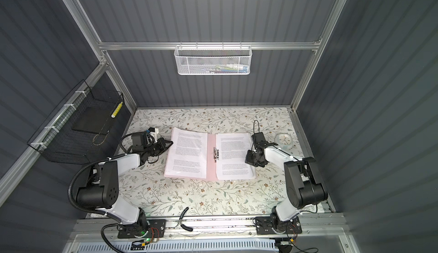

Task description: Put the files into the folder

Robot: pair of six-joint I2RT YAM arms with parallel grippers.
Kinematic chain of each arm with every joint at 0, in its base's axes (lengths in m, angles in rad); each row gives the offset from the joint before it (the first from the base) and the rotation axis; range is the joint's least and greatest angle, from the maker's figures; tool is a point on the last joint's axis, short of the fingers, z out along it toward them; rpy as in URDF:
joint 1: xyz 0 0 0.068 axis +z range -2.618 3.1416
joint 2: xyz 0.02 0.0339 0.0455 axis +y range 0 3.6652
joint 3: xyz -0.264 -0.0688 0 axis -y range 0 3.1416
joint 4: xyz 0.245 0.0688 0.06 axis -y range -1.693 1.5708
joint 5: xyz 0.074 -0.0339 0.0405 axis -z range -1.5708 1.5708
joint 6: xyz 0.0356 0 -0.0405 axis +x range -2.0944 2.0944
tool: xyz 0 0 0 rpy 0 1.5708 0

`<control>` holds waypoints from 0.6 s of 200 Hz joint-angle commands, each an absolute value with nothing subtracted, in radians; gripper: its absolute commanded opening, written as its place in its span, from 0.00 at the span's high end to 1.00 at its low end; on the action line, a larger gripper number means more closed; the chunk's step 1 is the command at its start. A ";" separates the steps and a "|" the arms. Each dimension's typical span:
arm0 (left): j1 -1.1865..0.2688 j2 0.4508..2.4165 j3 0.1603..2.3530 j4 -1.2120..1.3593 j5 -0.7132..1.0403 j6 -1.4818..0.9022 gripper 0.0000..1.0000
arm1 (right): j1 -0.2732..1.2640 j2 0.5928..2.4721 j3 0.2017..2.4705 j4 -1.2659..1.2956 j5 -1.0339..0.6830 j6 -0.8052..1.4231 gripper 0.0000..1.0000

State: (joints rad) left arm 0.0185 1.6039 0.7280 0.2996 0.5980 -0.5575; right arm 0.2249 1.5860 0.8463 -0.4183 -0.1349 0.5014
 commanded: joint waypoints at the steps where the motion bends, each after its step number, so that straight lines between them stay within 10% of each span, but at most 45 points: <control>1: 0.012 1.617 0.726 0.297 0.592 -0.542 1.00 | 0.222 1.593 0.836 -0.405 -0.145 0.521 1.00; 73: 0.009 1.612 0.725 0.296 0.592 -0.541 1.00 | 0.221 1.590 0.863 -0.418 -0.171 0.518 1.00; 120: 0.008 1.586 0.732 0.276 0.582 -0.537 1.00 | 0.221 1.432 0.935 -0.564 -0.066 0.493 0.62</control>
State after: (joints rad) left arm 0.0147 1.6054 0.7284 0.2989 0.5945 -0.5575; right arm 0.2222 1.5417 0.8623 -0.4690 -0.1341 0.5167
